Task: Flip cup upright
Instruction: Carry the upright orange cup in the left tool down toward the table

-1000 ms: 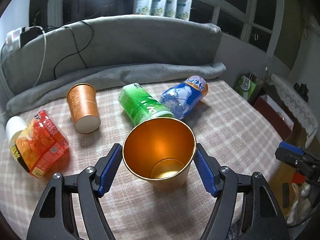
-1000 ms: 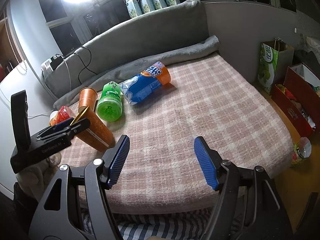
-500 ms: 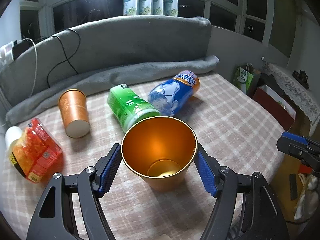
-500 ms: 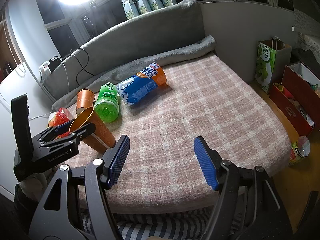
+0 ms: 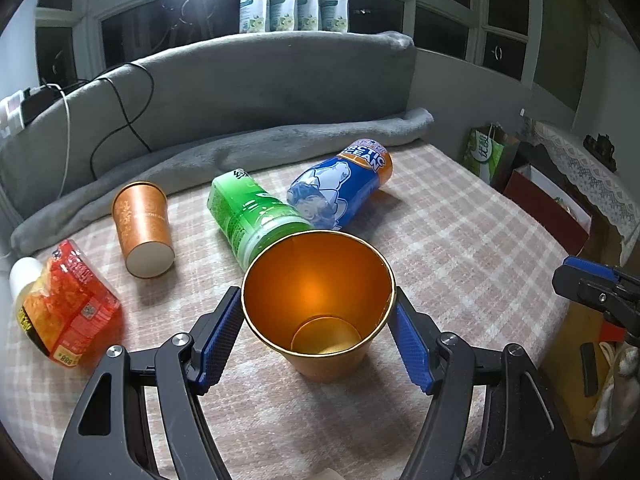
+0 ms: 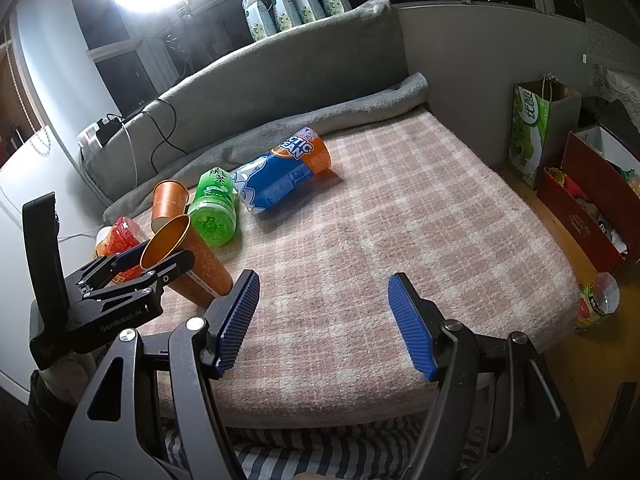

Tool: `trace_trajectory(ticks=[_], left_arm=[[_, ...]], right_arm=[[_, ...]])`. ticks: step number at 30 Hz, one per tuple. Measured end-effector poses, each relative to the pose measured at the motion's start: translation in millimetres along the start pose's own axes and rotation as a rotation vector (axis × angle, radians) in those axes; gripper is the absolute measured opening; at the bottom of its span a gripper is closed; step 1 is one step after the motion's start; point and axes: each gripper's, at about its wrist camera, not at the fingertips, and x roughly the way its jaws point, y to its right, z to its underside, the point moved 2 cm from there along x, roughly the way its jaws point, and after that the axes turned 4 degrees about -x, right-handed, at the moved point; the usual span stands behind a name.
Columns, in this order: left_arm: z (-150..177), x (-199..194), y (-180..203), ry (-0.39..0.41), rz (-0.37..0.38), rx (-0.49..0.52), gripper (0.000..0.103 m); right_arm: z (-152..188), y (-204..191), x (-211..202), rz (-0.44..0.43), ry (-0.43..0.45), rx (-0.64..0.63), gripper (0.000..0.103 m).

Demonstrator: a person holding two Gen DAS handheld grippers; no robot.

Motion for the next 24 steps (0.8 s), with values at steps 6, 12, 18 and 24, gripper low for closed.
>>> trace_trajectory(ticks=[6,12,18,24], left_arm=[[1,1,2,-0.007,0.010,0.003,0.071],[2,0,1,-0.015,0.016,-0.002,0.076],[2,-2,-1,-0.016,0.026,-0.006,0.081],[3,-2,-2,-0.021,0.027,-0.007,0.081]], right_arm=[[-1,0,0,0.000,-0.001,-0.002,0.070],[-1,-2,-1,0.000,0.003,-0.006,0.070],[-1,-6,-2,0.001,0.003,-0.013,0.070],[-2,-11,-2,0.002,0.008,-0.024,0.070]])
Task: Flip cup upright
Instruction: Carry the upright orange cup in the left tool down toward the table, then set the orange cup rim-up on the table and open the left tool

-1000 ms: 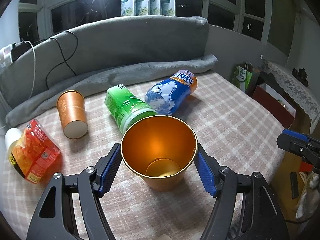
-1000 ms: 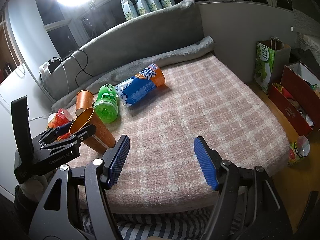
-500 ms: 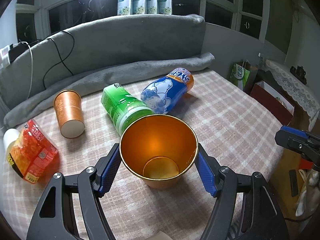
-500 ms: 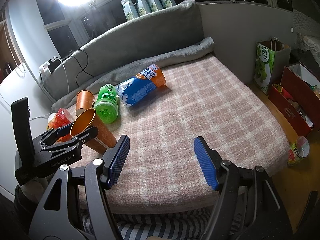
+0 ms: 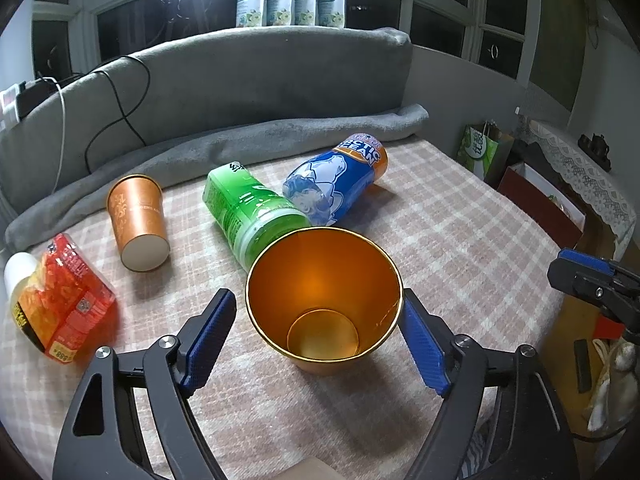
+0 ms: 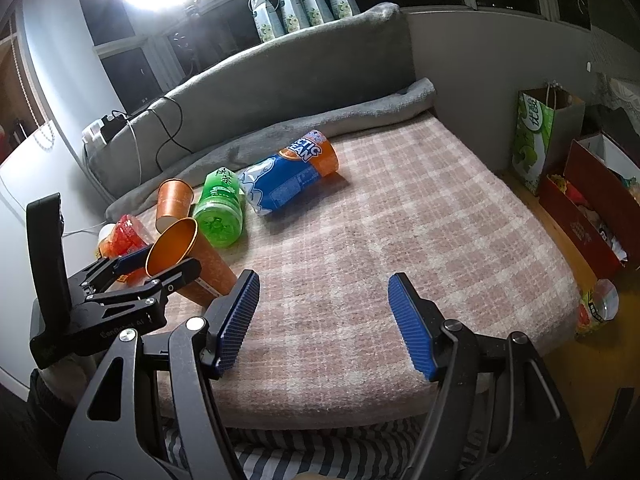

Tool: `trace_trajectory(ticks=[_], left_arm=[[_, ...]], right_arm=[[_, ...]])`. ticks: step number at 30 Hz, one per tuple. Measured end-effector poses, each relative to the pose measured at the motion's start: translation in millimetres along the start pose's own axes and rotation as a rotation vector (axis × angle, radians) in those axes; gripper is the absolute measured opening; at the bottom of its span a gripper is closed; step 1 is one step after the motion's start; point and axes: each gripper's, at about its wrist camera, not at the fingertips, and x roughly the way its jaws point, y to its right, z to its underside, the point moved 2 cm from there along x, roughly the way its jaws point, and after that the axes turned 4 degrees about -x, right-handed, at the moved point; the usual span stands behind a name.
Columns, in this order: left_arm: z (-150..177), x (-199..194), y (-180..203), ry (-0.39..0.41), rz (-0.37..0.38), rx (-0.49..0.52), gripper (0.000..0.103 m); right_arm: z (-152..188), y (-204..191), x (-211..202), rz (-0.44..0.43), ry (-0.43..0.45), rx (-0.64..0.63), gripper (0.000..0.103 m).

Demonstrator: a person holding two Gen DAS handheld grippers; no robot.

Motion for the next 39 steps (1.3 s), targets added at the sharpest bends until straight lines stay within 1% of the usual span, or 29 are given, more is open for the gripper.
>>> trace_trajectory(ticks=[6,8,9,10,16,20,25,28,32,36,37,39], left_arm=[[3,-1,-4,-0.006,0.009,-0.014,0.081],[5,-3,-6,-0.010,0.013,-0.021,0.081],[6,-4,-7,-0.011,0.016,-0.024,0.081],[7,-5,-8,-0.013,0.019,-0.026,0.081],[14,-15,-16,-0.011,0.020,-0.042,0.081],[18,-29,-26,0.011,0.012,-0.068,0.082],[19,-48,-41,0.056,-0.003,-0.117,0.082],[20,-59,-47,0.085,-0.017,-0.130,0.082],[20,-86,-56,0.171,-0.031,-0.171,0.082],[19,-123,-63,0.315,-0.095,-0.196,0.082],[19,-133,-64,0.357,-0.128,-0.203,0.082],[19,-147,-66,0.413,-0.179,-0.209,0.082]], right_arm=[[-1,-4,4,0.001,-0.006,-0.020,0.070],[-2,-7,5,0.000,-0.001,-0.032,0.074],[-3,-9,4,0.001,0.008,-0.039,0.079],[-4,-11,4,0.005,0.016,-0.051,0.080],[-13,-30,3,0.025,0.062,-0.128,0.080],[-18,-44,2,0.030,0.095,-0.168,0.080],[-20,-56,4,0.014,0.103,-0.189,0.081],[-20,-63,3,0.006,0.113,-0.199,0.081],[-22,-72,-1,0.015,0.150,-0.221,0.081],[-25,-80,-6,0.022,0.185,-0.240,0.082],[-26,-82,-7,0.024,0.197,-0.244,0.086],[-27,-85,-11,0.026,0.224,-0.248,0.094]])
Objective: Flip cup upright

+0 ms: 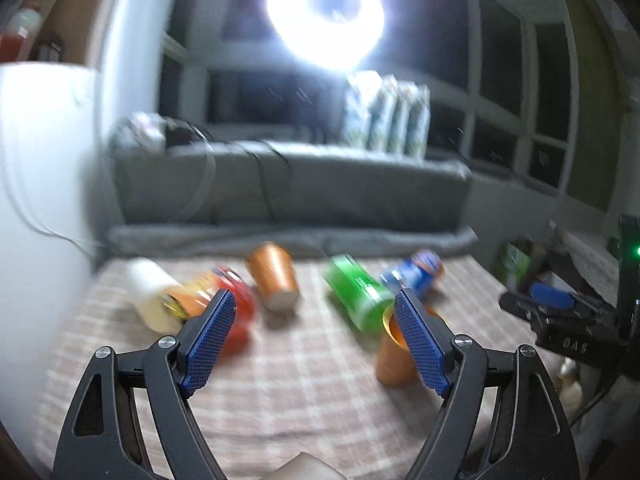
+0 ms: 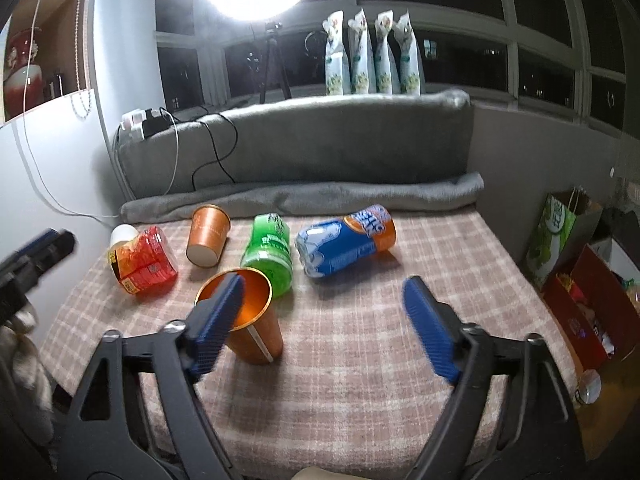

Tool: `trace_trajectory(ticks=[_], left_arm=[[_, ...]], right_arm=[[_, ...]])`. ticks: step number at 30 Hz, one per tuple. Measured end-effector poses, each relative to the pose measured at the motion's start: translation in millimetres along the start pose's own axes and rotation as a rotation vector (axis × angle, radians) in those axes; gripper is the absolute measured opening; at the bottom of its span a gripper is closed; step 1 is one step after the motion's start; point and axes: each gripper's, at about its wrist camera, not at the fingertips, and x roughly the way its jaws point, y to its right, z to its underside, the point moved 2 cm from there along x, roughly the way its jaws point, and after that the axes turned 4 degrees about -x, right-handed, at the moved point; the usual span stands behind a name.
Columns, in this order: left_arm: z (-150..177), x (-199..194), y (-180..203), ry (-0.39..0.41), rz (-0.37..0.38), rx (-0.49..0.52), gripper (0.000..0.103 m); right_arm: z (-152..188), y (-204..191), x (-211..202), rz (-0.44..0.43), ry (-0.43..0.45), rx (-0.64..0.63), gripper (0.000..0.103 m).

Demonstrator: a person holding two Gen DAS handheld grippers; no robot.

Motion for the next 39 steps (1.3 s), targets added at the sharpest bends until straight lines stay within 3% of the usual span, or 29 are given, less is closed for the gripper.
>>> trace_trajectory(ticks=[4,7,11,39], left_arm=[[-8,-19,-7,0.091,-0.074,-0.011,0.082],[-8,-25,-9,0.122,-0.122,-0.002,0.082],[-5,-28,-5,0.139,-0.150,0.026,0.089],[-2,-26,-9,0.088,-0.123,-0.016,0.089]], right_arm=[[-4,-5,-6,0.025,0.053,-0.011,0.097],[-6,-5,-9,0.031,0.076,-0.002,0.103],[-8,-5,-12,0.054,0.105,0.004,0.103],[-10,-3,-19,0.078,0.136,0.001,0.103]])
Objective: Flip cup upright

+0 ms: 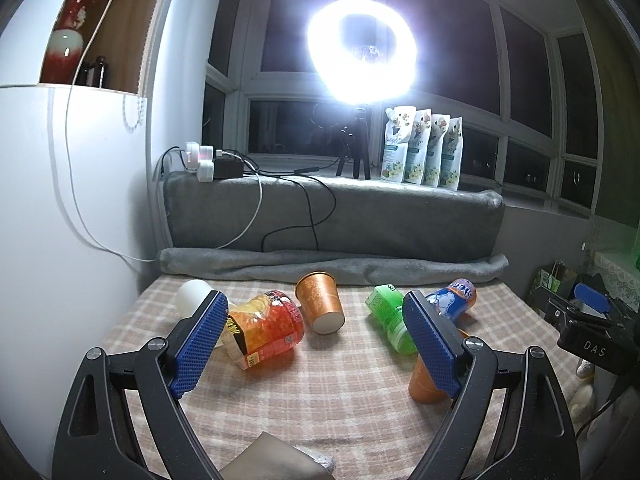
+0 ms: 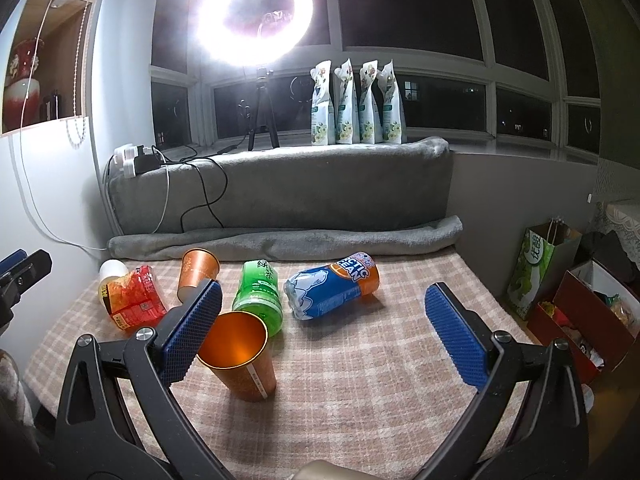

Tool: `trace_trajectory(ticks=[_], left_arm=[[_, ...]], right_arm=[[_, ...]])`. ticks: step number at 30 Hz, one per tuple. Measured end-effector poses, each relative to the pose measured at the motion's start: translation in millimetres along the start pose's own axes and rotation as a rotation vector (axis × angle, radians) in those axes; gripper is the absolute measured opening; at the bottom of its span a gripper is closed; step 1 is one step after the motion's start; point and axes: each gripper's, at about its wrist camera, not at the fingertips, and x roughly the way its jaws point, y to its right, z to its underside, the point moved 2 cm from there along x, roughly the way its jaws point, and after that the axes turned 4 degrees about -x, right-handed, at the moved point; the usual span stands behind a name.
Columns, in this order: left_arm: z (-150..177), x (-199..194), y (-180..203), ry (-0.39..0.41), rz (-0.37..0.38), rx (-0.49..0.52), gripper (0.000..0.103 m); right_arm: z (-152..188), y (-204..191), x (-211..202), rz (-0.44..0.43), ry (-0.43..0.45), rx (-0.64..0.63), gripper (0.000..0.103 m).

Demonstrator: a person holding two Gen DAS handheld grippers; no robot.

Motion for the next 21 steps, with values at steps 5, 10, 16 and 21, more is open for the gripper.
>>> trace_trajectory(ticks=[5,10,16,21], left_arm=[[0.0,-0.4,1.0,0.000,0.004,0.000,0.089],[0.0,-0.6,1.1,0.000,0.004,0.000,0.089],[1.1,-0.7,1.0,-0.002,0.005,0.002,0.089],[2.6,-0.7,1.8,-0.005,0.008,0.002,0.089]], right_arm=[[-0.2,0.2,0.0,0.001,0.001,-0.001,0.103],[-0.3,-0.1,-0.2,0.001,0.001,0.000,0.103],[-0.4,-0.4,-0.4,0.001,0.001,-0.002,0.103],[-0.4,-0.5,-0.4,0.001,0.001,-0.002,0.103]])
